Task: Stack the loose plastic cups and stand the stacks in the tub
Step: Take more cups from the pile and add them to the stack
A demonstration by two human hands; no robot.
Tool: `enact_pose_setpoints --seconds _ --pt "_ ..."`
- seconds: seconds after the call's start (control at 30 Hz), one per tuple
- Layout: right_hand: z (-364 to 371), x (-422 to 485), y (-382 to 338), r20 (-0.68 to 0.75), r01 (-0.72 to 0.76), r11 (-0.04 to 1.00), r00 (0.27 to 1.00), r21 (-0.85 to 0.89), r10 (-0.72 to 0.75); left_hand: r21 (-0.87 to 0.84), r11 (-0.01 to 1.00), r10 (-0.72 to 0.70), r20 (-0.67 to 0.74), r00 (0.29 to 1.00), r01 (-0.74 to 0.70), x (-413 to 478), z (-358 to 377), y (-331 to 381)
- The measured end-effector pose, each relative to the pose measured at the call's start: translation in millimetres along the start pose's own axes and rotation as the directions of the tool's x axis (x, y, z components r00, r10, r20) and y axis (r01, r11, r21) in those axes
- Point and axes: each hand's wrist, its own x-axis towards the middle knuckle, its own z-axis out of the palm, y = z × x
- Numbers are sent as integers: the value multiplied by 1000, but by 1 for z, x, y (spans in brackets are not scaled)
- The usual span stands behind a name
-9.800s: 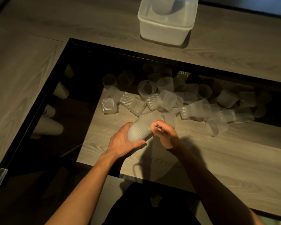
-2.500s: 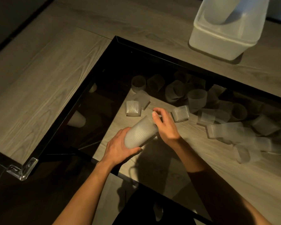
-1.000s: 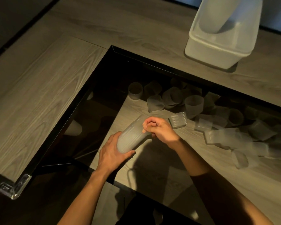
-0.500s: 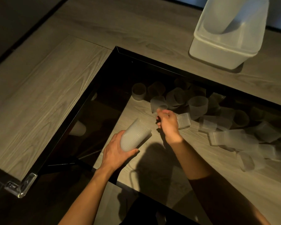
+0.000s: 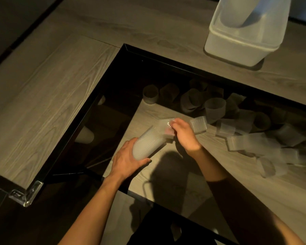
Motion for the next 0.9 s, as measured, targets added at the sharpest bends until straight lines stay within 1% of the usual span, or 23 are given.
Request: enact_pose_setpoints --seconds 0.03,0.07,0.13,0.2,0.3,0.37,0.47,0.6,0.67,0.73,0.77,0.8,0.83,0.87,0.9 --pt "-5 -8 -1 82 34 996 996 -81 -27 9 1000 16 4 1000 -16 0 0 2" --pt "-11 -15 -3 135 62 983 990 -174 -39 23 999 44 16 999 -44 0 1 4" --pt "-23 -23 -5 184 93 951 982 -294 -39 41 995 91 45 995 -93 -2 2 8" --pt "-40 -29 -5 204 99 935 979 -341 -29 45 991 120 51 991 -122 -4 5 15" --pt "-53 -34 -1 293 131 892 956 -432 1 77 979 185 76 980 -191 -5 14 21" --pt "-55 -36 4 304 135 891 953 -433 3 69 979 185 105 977 -192 -6 22 28" --pt "-53 -39 8 284 132 909 959 -395 -16 3 988 153 88 984 -154 -8 32 36" --pt "-49 -48 5 257 9 963 964 -271 64 -38 989 144 71 987 -141 -11 39 46" --pt "-50 -49 9 156 59 968 988 -242 -22 -38 991 134 65 989 -132 -10 39 50" --pt "-55 -41 11 -64 107 969 990 -223 -124 -42 991 129 56 990 -127 -7 38 53" --pt "-58 -35 10 -177 120 950 968 -289 -177 -42 991 127 53 990 -125 -5 37 54" --pt "-64 -29 8 -242 127 901 939 -416 -244 -40 992 124 52 991 -122 -3 36 55" --pt "-70 -21 7 -235 129 816 922 -563 -308 -36 992 122 51 991 -120 -2 35 54" --pt "-76 -14 7 -169 131 709 927 -693 -336 -33 992 122 53 991 -120 -1 34 54" --pt "-80 -8 8 -85 125 600 947 -790 -309 -30 992 121 54 991 -120 -1 34 54"
